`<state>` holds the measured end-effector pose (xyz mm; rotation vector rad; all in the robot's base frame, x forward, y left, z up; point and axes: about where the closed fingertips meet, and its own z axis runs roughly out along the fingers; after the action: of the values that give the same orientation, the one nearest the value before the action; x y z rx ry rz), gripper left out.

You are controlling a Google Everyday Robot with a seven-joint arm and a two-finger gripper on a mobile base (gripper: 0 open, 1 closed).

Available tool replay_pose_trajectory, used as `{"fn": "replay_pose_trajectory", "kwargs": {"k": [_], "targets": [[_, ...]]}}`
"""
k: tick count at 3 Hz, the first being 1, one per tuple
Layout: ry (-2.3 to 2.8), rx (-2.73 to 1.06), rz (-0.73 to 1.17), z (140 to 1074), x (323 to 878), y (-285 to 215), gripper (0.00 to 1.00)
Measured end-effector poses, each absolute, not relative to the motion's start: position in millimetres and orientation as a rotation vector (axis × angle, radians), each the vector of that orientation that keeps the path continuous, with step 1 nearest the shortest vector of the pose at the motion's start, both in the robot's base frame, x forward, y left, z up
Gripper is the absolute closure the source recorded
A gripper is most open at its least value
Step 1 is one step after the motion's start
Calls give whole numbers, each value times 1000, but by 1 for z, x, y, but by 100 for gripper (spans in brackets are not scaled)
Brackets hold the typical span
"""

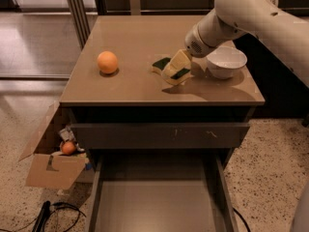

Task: Place sponge into middle drawer

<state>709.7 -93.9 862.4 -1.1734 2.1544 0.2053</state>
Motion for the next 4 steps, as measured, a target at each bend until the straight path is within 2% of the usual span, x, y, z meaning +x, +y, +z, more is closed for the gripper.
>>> {"fn": "replay_pose_trajectory", "kwargs": {"k": [3, 4], "targets": [[2218, -1122, 312, 827, 709, -78, 2], [2218, -1122, 312, 827, 709, -78, 8]]}}
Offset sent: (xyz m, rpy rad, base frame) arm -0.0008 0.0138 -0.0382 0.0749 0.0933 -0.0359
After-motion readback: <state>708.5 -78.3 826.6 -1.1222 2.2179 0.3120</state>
